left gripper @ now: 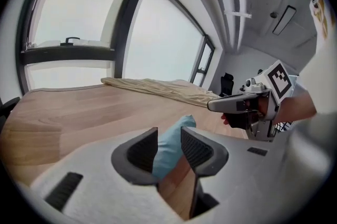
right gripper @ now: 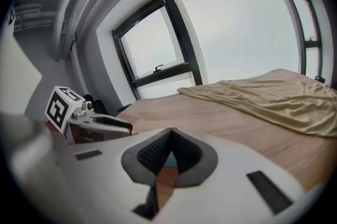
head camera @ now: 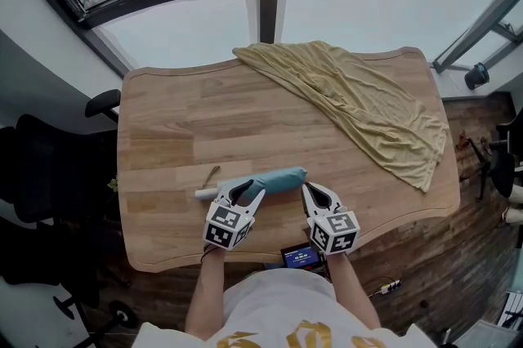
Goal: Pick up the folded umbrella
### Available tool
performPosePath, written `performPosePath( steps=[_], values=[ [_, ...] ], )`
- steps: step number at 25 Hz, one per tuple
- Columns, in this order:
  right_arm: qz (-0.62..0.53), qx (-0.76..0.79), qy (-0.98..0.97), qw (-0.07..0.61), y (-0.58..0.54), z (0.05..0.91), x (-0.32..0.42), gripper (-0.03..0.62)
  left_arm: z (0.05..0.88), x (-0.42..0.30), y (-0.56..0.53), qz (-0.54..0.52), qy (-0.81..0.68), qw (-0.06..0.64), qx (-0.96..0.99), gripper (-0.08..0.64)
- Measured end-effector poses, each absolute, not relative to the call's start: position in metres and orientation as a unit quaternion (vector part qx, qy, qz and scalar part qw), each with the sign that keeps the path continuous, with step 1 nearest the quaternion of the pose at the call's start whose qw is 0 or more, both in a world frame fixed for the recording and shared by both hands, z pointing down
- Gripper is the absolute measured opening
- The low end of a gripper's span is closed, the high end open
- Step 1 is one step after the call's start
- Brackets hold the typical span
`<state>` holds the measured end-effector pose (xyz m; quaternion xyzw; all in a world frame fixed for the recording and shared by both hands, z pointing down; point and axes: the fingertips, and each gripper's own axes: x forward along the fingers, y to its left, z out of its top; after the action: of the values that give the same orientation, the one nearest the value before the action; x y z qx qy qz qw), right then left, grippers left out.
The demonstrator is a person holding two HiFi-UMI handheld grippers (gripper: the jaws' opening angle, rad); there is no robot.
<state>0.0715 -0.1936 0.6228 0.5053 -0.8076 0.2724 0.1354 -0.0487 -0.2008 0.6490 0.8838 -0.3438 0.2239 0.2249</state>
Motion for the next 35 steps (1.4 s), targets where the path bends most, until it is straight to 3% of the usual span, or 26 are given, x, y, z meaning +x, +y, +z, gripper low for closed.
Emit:
performPosePath(
  steps=[10, 23, 35],
  values=[
    [0.306, 0.519, -0.784, 0.152, -0.206, 0.657, 0.09, 0.009, 0.705, -0.034, -0.194, 0.385, -0.217, 0.175, 0.88, 0.284],
    [0.336, 0.535, -0.761, 0.15, -0.215, 0.682, 0.113, 0.009, 0.746, -0.024, -0.186, 0.515, -0.059, 0.127, 0.846, 0.327],
    [0.344, 0.536, -0.756, 0.15, -0.215, 0.688, 0.122, 0.009, 0.781, -0.02, -0.183, 0.576, -0.029, 0.107, 0.81, 0.333]
  ],
)
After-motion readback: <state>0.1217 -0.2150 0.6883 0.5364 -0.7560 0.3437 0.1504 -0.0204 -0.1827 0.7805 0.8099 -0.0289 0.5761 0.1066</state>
